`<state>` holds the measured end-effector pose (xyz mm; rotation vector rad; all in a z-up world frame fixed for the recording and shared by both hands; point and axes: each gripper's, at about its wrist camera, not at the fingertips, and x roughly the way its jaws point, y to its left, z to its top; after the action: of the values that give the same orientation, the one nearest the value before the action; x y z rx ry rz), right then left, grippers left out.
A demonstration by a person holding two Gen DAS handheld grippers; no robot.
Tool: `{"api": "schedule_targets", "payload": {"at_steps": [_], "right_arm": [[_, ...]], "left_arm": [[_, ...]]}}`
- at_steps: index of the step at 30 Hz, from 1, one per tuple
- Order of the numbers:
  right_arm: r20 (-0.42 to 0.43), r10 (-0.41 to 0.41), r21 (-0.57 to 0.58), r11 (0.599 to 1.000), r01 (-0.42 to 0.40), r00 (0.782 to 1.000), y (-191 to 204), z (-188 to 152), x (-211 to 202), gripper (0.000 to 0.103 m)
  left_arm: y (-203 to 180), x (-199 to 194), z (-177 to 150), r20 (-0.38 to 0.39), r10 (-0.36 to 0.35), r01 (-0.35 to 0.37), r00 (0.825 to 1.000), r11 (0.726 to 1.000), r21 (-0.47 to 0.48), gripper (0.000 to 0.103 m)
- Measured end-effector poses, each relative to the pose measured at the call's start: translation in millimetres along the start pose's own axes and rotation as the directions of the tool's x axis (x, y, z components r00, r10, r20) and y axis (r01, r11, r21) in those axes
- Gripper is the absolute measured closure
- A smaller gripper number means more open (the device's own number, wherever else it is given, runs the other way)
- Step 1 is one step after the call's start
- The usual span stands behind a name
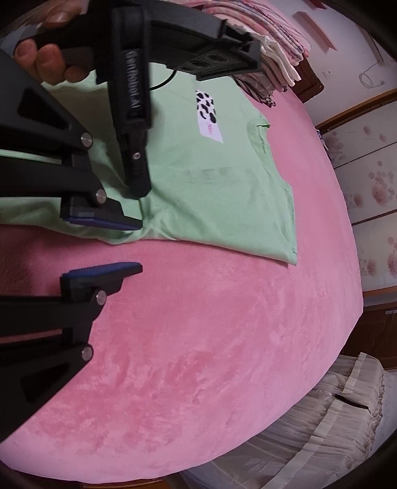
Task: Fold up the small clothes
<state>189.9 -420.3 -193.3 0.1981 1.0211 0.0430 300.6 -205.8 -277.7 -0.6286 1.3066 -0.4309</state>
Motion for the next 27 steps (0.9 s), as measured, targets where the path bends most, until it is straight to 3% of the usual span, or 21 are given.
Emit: {"api": "schedule_targets", "payload": {"at_steps": [4, 8, 11, 16, 24, 26, 27], "right_arm": [[0.016, -0.022, 0.0, 1.0, 0.022, 1.0, -0.3, 32.1, -5.1, 0.077], [0.042, -0.049, -0.007, 0.999, 0.049, 0.998, 1.8, 70.8, -3.4, 0.07], [0.049, -0.042, 0.01, 0.999, 0.042, 0.998, 0.0, 102.9, 7.6, 0.068], [0.016, -0.032, 0.051, 0.998, 0.031, 0.999, -5.4, 148.1, 49.5, 0.068], [-0.082, 0.018, 0.12, 0.993, -0.008, 0.996, -22.4, 170.9, 108.3, 0.068], [-0.092, 0.013, 0.107, 0.994, -0.003, 0.996, -22.3, 170.4, 113.9, 0.079], [-0.087, -0.007, 0.089, 0.996, 0.015, 0.996, -21.1, 170.4, 114.9, 0.101]], "left_arm": [[-14.9, -22.4, 6.6, 0.025, 0.127, -0.129, 0.992, 0.985, 0.11, 0.075], [-25.3, -48.7, 34.7, 0.155, 0.218, -0.246, 0.963, 0.95, 0.192, 0.064], [-25.0, -49.3, 72.8, 0.217, 0.293, -0.337, 0.931, 0.919, 0.206, 0.06], [-16.3, -19.7, 126.5, 0.197, 0.327, -0.368, 0.924, 0.898, 0.241, 0.06], [-22.5, -2.6, 143.5, 0.266, 0.322, -0.396, 0.908, 0.867, 0.301, 0.06], [-25.2, 0.0, 140.4, 0.279, 0.325, -0.403, 0.904, 0.864, 0.302, 0.06], [-25.3, 0.7, 140.3, 0.286, 0.325, -0.407, 0.901, 0.862, 0.303, 0.06]]}}
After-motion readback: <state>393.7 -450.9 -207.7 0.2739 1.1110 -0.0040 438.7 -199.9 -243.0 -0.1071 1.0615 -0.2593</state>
